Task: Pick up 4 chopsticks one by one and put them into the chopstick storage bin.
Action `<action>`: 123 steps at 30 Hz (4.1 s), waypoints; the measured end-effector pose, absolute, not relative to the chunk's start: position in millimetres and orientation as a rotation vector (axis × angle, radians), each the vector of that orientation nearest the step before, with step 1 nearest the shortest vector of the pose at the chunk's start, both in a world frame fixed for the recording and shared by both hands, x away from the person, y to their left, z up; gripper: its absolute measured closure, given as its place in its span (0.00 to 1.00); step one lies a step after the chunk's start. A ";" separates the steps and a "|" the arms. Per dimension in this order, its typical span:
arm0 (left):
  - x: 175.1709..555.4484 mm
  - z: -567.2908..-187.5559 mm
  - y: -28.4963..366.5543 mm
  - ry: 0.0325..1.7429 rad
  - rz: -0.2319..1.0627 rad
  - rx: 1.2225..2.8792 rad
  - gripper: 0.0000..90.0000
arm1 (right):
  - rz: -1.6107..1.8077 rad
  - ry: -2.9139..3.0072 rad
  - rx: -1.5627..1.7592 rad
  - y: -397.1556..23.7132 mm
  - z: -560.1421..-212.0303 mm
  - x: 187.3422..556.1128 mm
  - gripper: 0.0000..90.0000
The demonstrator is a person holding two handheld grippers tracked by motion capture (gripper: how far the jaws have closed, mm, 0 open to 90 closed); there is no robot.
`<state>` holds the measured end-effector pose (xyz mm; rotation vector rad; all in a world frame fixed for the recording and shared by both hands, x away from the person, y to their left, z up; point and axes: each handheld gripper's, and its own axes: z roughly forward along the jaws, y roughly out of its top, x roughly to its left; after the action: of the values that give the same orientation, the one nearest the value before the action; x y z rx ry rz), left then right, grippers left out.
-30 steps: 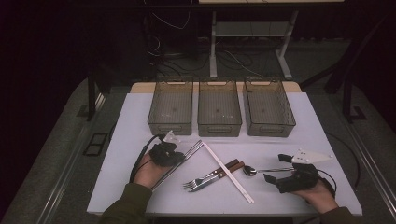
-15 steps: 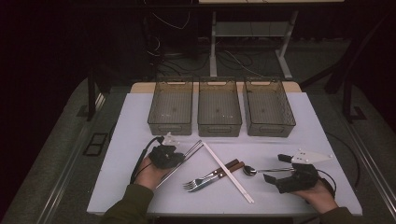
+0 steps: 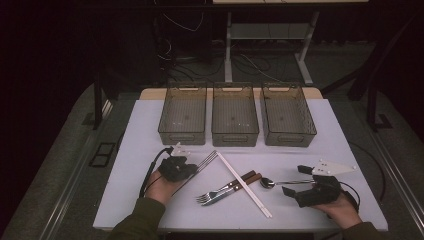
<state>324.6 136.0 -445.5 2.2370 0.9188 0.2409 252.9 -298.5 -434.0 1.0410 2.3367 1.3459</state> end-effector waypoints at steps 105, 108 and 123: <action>484.3 -278.1 171.0 0.953 0.427 1.928 0.95 | 1.361 2.324 1.064 -303.0 -435.3 255.3 0.03; 499.9 -297.1 173.4 0.999 0.413 1.971 0.95 | 1.364 2.323 1.063 -303.4 -435.3 255.6 0.03; 517.1 -366.6 167.2 1.141 0.325 2.154 0.94 | 1.365 2.320 1.067 -303.4 -435.1 255.4 0.03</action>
<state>517.1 167.2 -366.6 2.1536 1.1410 0.3249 255.4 -303.4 -435.1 1.0666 2.3199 1.3645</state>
